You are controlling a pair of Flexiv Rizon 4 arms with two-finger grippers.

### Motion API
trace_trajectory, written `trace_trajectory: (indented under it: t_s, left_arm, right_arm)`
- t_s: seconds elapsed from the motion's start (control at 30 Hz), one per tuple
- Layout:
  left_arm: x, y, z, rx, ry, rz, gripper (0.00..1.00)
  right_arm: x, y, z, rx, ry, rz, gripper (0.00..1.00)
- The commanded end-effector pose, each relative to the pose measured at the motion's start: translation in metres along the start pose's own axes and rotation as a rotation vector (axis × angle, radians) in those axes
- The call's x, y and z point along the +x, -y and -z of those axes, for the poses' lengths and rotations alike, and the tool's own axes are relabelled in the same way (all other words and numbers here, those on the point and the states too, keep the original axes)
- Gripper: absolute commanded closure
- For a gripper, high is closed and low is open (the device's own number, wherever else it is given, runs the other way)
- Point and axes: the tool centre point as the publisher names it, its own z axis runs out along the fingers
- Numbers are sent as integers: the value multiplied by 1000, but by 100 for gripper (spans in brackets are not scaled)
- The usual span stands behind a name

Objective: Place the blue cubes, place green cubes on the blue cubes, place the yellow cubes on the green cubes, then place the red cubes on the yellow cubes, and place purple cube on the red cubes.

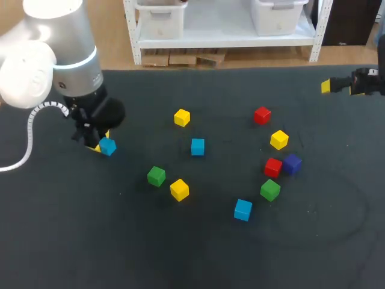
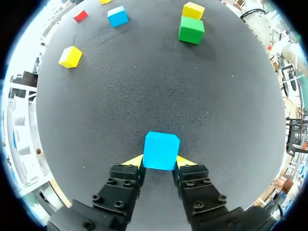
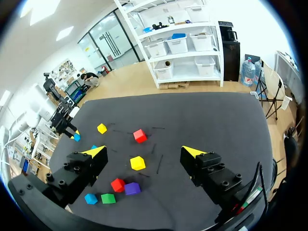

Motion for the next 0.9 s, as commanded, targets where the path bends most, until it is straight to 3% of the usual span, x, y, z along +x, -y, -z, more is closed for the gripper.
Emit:
trace_trajectory:
  t_s: [0.03,0.3,0.5,0.9]
  left_arm:
    - [-6,5,8,-18,-4,4,100]
    - [-37,5,26,-31,15,47,100]
    - [-76,-2,36,-41,24,119,100]
    - [-141,-43,25,-101,82,235,100]
  right_arm:
    - [0,-1,0,5,1,-1,0]
    - [0,-1,0,5,1,-1,0]
    - [0,-1,0,5,1,-1,0]
    - [0,-1,0,5,1,-1,0]
